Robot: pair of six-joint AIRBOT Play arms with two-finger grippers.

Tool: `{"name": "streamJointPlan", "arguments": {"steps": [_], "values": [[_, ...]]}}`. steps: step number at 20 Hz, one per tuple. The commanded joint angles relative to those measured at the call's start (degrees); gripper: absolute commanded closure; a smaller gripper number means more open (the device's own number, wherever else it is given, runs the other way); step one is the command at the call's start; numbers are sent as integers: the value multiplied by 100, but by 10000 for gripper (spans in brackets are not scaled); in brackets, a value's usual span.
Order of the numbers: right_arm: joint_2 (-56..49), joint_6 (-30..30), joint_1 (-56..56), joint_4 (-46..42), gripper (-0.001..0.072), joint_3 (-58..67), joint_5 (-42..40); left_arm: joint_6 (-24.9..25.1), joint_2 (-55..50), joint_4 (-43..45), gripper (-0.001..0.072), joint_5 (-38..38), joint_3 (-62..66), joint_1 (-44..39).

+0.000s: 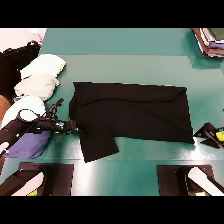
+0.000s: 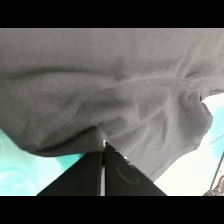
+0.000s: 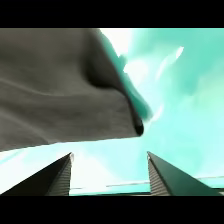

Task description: Fold the shirts.

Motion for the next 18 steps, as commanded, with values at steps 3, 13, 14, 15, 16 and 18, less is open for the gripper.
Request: {"name": "streamJointPlan", "arguments": {"steps": [3,13,14,15,16,18], "values": [[-332,-133,-452,551,244,-715,-675,46,4,-11,685,7,57,0],[55,-157,490,155,701,-708,-955,-420,553,793,687,-743,181,0],[308,-157,568,-28,701,-708,-820,-680,874,1069,687,-872,181,0],[608,-160,638,-214,701,-708,-538,-942,1231,1329,687,-1141,181,0],[909,-157,691,-446,701,-708,-256,-1130,1547,1497,687,-1486,177,0],[1613,-144,787,-831,701,-708,144,-1539,2192,1598,686,-2227,177,0]]}}
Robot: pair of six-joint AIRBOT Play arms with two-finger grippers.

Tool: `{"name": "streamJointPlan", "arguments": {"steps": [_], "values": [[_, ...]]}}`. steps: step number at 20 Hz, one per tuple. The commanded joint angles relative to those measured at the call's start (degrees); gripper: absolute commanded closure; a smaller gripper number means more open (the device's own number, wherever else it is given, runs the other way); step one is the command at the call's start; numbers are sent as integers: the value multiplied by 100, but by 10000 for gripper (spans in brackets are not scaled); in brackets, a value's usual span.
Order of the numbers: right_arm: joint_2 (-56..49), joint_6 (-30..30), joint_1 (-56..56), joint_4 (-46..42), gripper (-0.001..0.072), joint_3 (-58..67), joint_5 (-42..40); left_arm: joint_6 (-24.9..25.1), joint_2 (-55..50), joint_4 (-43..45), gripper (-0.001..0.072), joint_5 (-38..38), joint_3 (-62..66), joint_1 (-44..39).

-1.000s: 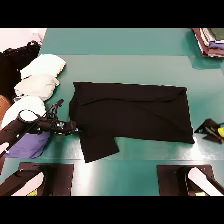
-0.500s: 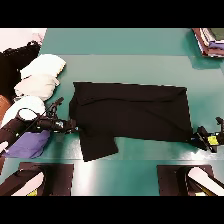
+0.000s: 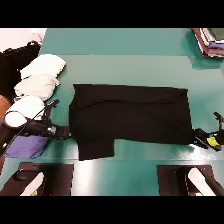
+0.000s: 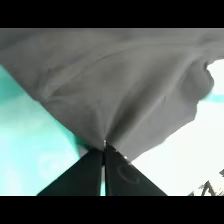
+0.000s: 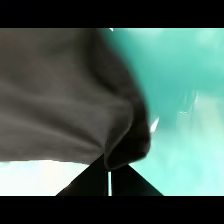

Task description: Fold the shirts.

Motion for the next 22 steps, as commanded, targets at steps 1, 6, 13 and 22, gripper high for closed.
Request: {"name": "streamJointPlan", "arguments": {"steps": [1,6,13,22], "values": [[1108,107,212,-629,701,24,743,-852,1054,339,686,-1261,24,4],[1233,269,807,-608,702,1191,835,-1088,1080,374,686,-1113,994,4],[-1440,273,2026,-603,701,3200,225,-492,-1292,590,685,409,2354,4],[-3803,315,2389,-70,699,5663,227,-494,-3309,562,685,1198,3453,4]]}}
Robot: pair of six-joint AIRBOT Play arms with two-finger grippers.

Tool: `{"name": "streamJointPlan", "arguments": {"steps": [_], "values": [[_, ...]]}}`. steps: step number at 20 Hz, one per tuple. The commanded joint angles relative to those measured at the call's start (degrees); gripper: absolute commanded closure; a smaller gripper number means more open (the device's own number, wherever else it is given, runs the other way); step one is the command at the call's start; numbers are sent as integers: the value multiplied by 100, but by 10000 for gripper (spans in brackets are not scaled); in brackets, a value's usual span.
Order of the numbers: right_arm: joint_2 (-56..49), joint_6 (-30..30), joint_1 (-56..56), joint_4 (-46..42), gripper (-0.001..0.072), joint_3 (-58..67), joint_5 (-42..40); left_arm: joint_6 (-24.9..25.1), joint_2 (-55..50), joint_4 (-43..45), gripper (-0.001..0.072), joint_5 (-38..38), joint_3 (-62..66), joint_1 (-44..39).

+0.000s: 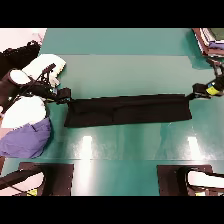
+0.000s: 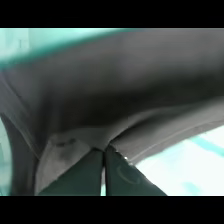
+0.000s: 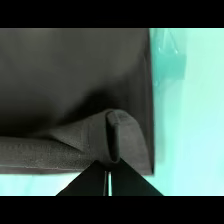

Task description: Fold the shirts.

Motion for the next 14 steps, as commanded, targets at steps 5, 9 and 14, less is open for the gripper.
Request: {"name": "streamJointPlan", "arguments": {"steps": [5,9,14], "values": [[-1287,9,13,455,353,1401,4,-216,-457,-15,235,682,251,4],[-1368,-332,-614,1259,354,1373,271,-282,-446,149,232,76,748,22],[-1368,-1272,-1884,2415,274,520,765,-282,-404,-57,462,-361,1250,2]]}}
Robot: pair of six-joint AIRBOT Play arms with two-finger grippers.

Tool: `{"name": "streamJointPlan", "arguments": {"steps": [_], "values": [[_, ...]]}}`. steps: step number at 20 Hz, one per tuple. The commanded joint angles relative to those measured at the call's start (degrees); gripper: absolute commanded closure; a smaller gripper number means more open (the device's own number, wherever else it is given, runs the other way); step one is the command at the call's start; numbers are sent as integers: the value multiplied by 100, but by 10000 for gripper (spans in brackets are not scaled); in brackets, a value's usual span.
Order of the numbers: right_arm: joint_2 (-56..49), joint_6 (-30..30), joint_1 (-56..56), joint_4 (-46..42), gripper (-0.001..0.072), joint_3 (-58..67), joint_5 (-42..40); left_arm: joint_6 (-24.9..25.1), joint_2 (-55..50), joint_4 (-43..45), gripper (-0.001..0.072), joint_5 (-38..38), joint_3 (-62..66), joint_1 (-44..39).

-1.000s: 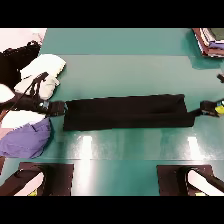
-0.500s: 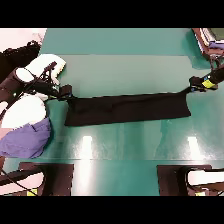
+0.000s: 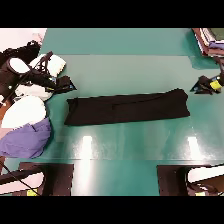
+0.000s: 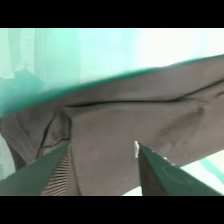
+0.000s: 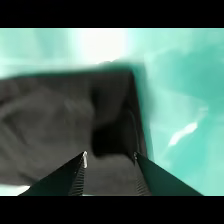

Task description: Fold the shirts.

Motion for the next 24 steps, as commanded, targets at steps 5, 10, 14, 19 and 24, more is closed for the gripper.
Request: {"name": "streamJointPlan", "arguments": {"steps": [5,10,14,19,24], "values": [[-35,-1469,-1246,1180,83,-1558,-175,136,-7,-116,684,-157,210,-461],[-234,-1762,-953,1193,84,-1843,-455,-92,-118,-90,684,33,205,-918],[-761,-1757,-483,1419,86,-1333,-17,-184,-313,-92,685,4,208,-1303],[-833,-1762,-258,1440,556,-1123,116,-229,-820,-452,685,398,225,-2072],[-70,-1753,-350,1891,701,-1121,258,-157,-1685,-1099,685,1071,737,-2765]]}}
